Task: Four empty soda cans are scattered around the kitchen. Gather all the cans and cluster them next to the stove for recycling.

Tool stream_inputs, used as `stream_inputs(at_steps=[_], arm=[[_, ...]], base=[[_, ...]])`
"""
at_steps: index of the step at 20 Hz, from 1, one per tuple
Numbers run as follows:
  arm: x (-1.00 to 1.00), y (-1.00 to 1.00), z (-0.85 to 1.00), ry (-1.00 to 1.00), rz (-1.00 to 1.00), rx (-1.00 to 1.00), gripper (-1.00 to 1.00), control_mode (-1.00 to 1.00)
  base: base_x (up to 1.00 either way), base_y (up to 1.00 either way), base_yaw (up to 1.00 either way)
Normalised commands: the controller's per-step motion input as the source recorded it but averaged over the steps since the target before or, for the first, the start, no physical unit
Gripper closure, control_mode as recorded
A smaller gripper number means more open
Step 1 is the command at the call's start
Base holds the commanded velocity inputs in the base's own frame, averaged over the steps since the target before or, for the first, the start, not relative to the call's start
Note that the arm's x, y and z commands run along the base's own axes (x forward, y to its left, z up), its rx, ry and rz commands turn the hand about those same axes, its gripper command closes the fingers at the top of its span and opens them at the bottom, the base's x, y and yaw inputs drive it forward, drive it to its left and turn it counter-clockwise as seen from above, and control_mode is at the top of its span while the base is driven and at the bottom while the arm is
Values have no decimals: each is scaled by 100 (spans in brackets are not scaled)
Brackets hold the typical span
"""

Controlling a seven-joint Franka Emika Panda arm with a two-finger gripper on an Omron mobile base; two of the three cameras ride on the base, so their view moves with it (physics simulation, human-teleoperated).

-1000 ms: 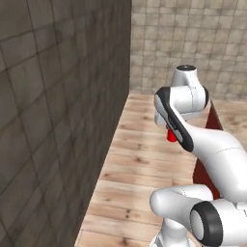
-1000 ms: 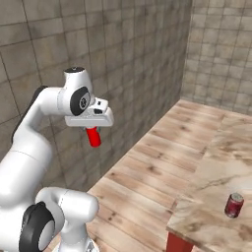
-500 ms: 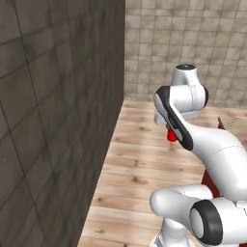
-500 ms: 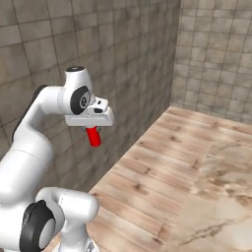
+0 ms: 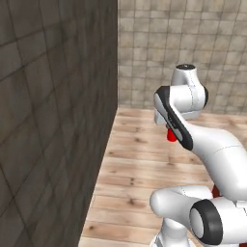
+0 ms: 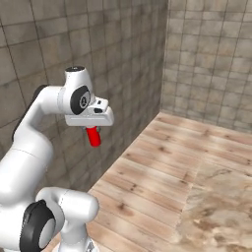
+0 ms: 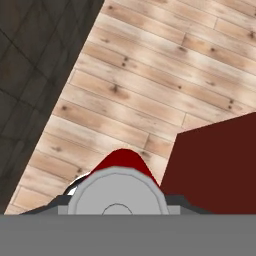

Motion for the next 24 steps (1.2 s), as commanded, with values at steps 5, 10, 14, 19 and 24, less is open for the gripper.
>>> stream_inputs(at_steps=[5, 10, 14, 19, 24], arm=[[0, 0, 0, 0, 0, 0, 100, 100], [0, 0, 0, 0, 0, 0, 100, 100], [0, 0, 0, 0, 0, 0, 100, 100], [0, 0, 0, 0, 0, 0, 100, 100], [0, 0, 0, 0, 0, 0, 100, 100]], base=[[77, 0, -10], [69, 0, -10], [62, 0, -12], [65, 0, -12], [65, 0, -13]])
